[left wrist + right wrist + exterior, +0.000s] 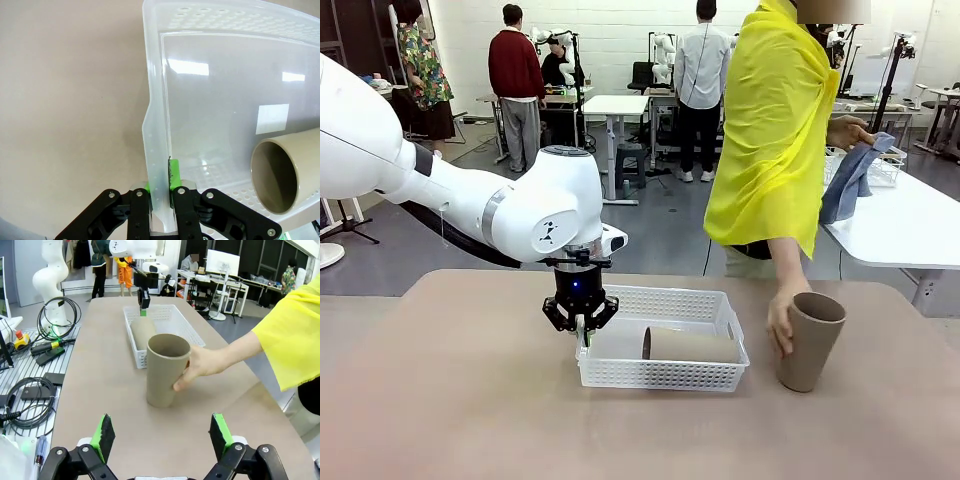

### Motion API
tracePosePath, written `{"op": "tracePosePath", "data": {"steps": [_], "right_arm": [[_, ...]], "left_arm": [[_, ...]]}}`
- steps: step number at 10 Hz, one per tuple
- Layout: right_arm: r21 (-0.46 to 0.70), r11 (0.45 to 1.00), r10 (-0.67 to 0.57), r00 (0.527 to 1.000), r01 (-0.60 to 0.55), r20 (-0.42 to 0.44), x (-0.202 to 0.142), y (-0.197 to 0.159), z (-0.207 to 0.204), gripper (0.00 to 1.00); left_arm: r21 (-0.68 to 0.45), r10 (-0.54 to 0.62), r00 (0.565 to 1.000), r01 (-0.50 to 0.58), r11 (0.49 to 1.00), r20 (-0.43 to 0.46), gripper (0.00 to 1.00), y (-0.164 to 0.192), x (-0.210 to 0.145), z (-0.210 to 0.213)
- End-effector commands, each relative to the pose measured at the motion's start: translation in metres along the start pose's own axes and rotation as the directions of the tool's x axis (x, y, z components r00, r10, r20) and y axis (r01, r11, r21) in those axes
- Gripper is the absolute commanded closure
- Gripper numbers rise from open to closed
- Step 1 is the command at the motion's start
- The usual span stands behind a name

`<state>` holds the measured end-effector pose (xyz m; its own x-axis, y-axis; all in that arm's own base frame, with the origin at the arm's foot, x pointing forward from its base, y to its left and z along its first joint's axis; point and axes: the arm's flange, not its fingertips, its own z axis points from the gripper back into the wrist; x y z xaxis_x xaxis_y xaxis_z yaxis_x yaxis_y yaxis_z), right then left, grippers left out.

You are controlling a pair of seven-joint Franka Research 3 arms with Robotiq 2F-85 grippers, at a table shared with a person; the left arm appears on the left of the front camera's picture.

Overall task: Clean and organize the cups into the basket.
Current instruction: Pick up the Reusable plastic cup from the right side of the table and stack it inside the Organizing basket in the center of the table.

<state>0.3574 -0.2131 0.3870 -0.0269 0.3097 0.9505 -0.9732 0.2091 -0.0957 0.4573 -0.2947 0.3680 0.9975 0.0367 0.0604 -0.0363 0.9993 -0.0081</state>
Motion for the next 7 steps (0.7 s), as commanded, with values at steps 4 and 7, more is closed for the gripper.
{"op": "tracePosePath", "data": {"steps": [4, 7], "right_arm": [[0.0, 1.0, 0.0, 1.0, 0.0, 0.0, 0.0, 0.0, 0.0, 0.0], [0.15, 0.985, -0.078, 0.996, 0.082, -0.032, -0.033, -0.042, -0.08, 0.0]], "left_arm": [[-0.004, 0.002, 1.0, -0.002, 1.0, 0.006, 1.0, -0.001, 0.0, 0.002], [-0.004, 0.002, 1.0, -0.002, 1.0, 0.006, 1.0, -0.001, 0.0, 0.002]]}}
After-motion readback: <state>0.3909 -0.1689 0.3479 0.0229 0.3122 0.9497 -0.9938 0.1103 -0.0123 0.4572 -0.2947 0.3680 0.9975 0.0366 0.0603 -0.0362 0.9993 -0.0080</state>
